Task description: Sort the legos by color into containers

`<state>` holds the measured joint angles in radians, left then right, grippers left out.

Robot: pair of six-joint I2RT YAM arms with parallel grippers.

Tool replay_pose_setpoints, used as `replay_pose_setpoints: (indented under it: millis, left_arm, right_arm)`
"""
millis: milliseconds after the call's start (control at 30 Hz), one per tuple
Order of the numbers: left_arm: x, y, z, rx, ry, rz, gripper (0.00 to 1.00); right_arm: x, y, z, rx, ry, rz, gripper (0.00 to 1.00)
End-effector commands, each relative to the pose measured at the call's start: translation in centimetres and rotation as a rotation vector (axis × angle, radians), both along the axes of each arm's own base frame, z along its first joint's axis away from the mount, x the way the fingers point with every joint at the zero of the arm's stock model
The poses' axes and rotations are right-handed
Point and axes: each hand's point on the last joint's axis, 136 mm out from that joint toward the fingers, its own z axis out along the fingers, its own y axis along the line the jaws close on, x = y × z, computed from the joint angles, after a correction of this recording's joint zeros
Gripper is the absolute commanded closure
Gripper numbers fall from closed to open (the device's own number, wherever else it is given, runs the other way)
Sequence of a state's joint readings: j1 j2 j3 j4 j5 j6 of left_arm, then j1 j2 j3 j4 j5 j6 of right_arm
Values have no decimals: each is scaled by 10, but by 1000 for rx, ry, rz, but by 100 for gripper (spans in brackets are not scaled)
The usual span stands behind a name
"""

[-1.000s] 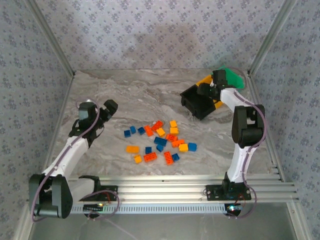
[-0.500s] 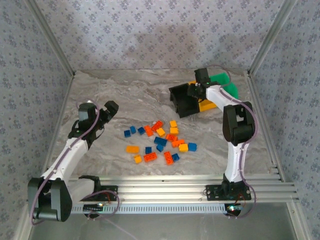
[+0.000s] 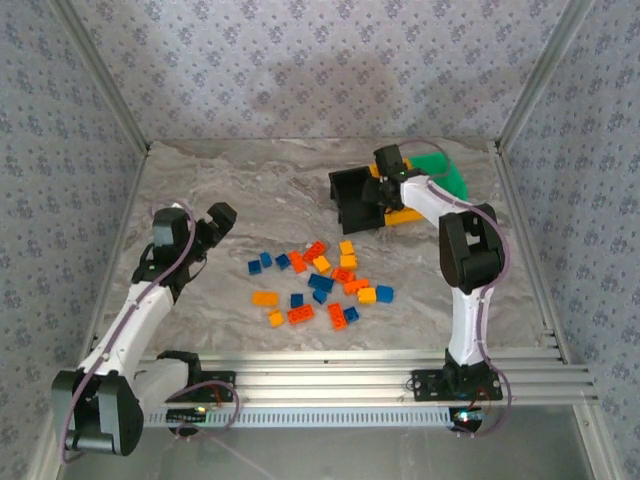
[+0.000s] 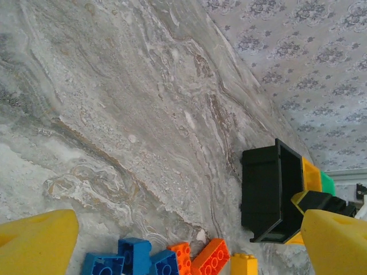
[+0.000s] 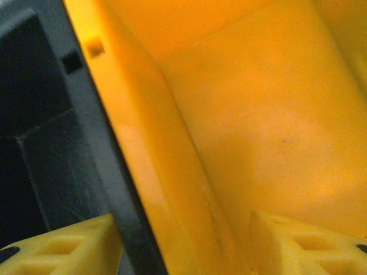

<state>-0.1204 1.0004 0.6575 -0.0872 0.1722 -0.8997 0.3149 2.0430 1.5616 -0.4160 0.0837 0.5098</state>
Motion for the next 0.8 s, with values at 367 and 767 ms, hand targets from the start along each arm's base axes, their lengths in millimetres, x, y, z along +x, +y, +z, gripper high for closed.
replay_pose_setpoints:
  millis: [367, 767]
  left_arm:
    - [-7, -8, 6, -7, 1, -44, 1]
    - [-18, -4, 6, -7, -1, -31, 0]
  right_arm:
    - [0, 16, -32, 18, 82, -1, 72]
    - [-3, 124, -19, 50, 47, 119, 100]
